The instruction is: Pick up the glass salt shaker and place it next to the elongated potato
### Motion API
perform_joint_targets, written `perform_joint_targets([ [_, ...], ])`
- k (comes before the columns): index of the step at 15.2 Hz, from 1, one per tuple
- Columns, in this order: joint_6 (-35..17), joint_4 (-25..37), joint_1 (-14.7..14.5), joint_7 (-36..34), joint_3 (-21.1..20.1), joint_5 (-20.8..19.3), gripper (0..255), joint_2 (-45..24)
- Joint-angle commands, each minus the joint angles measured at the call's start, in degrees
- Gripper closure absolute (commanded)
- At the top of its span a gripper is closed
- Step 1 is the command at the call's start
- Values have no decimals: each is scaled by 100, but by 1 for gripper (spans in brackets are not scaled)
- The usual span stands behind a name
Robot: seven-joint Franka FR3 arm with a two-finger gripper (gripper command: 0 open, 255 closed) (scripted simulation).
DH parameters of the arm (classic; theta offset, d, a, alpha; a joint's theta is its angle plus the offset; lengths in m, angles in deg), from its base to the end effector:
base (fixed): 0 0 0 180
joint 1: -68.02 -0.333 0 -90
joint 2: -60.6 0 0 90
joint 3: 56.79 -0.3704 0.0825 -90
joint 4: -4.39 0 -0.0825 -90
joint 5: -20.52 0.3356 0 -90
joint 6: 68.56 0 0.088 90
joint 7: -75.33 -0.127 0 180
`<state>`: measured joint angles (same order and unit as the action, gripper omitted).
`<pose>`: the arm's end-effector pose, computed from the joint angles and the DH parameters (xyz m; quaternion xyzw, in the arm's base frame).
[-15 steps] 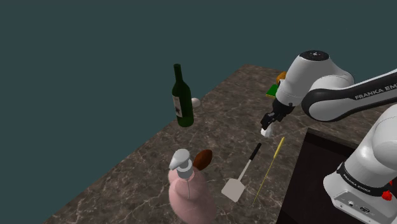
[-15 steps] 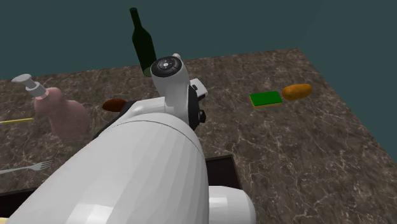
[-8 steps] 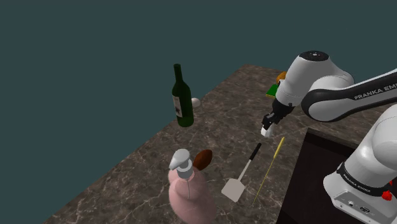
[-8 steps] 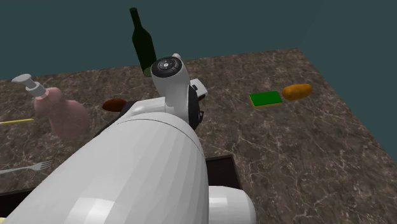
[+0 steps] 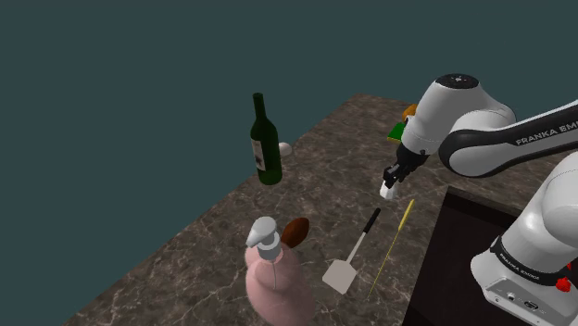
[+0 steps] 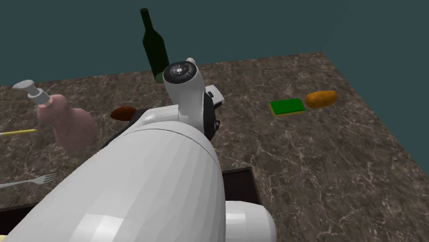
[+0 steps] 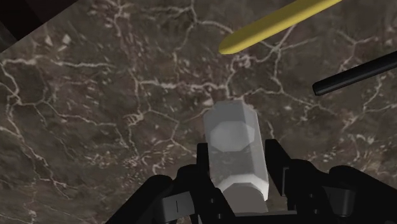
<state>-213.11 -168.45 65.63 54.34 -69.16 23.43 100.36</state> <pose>0.2333 0.0578 0.3912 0.9899 -0.0909 0.1060 0.0226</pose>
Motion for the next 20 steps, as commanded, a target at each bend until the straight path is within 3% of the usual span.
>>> perform_joint_targets([
  [1, -3, -2, 1, 0, 0, 0, 255, -4],
  [20, 2023, 1002, -29, 182, 248, -58, 255, 1024],
])
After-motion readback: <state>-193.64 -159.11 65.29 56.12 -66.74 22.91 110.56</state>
